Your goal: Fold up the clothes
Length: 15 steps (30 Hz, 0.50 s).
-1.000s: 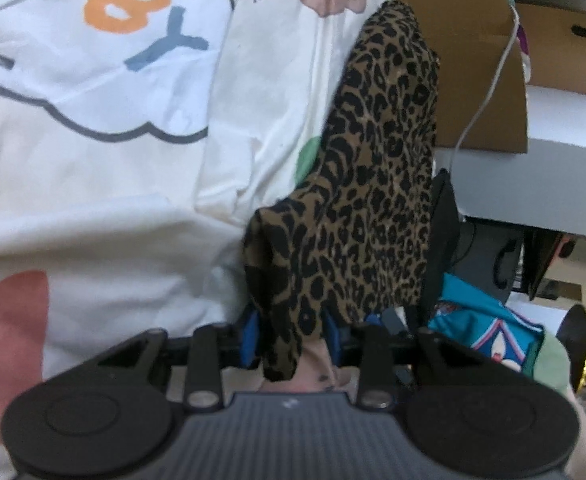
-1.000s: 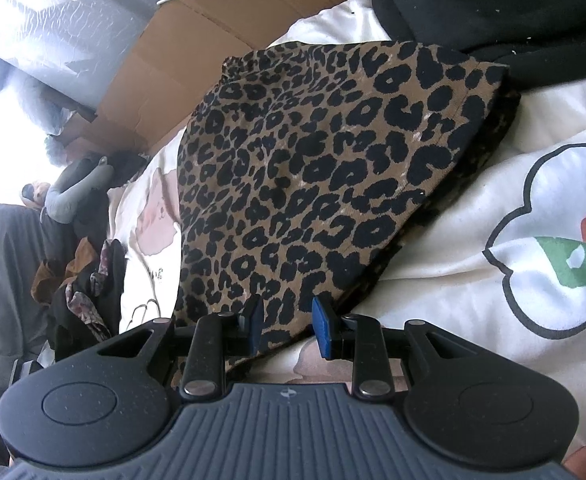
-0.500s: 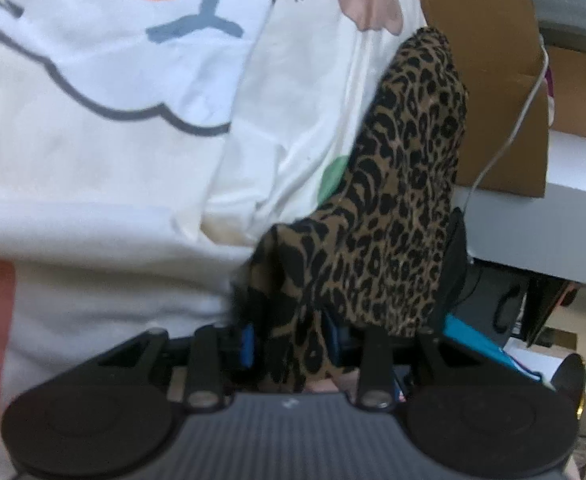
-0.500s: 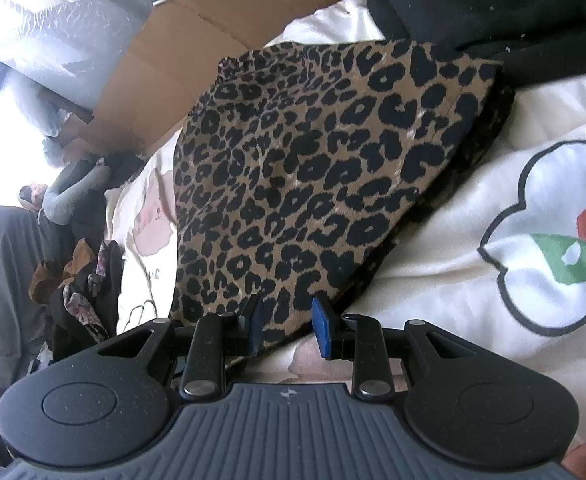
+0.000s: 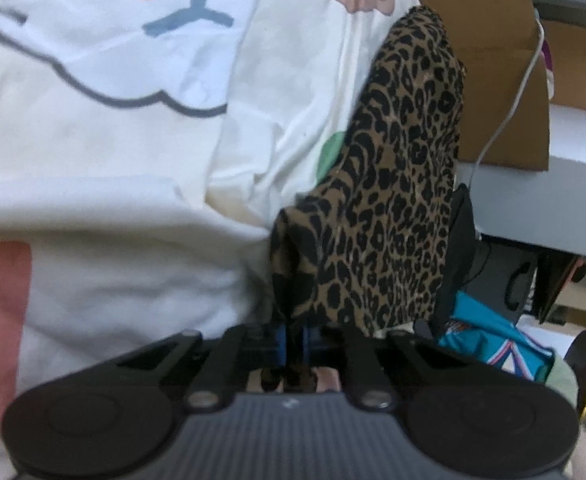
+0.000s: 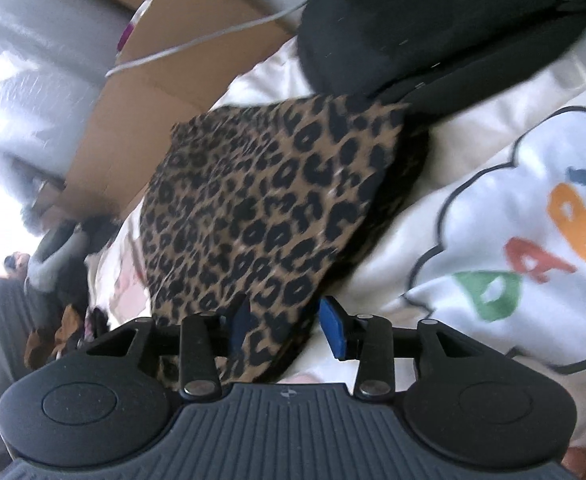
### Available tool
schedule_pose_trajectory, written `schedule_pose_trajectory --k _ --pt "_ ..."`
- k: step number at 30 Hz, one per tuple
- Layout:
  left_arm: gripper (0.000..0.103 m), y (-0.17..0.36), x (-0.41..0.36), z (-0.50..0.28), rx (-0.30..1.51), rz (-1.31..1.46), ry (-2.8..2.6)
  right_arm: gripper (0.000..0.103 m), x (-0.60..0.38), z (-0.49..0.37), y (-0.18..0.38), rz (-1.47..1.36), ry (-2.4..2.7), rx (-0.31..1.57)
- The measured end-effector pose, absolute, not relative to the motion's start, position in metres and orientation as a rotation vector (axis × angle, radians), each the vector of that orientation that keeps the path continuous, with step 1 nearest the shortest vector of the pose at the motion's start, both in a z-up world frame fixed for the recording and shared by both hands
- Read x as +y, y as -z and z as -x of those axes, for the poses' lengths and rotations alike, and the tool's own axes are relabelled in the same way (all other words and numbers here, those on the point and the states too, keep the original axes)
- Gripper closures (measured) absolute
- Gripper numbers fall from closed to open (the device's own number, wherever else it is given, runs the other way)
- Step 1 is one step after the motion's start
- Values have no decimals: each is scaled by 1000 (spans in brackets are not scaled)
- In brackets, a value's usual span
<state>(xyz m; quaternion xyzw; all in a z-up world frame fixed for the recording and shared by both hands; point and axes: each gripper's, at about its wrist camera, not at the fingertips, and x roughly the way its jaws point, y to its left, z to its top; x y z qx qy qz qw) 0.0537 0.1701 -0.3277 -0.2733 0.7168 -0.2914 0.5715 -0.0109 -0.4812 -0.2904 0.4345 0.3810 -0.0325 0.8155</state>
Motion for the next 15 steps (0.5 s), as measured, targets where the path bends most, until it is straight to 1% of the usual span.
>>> schedule_pose_trajectory --k 5,15 --pt "97 315 165 -59 1668 558 709 56 -505 15 299 -1020 174 744" --pt "97 306 161 -58 1669 520 714 57 -533 0 317 -1101 294 675"
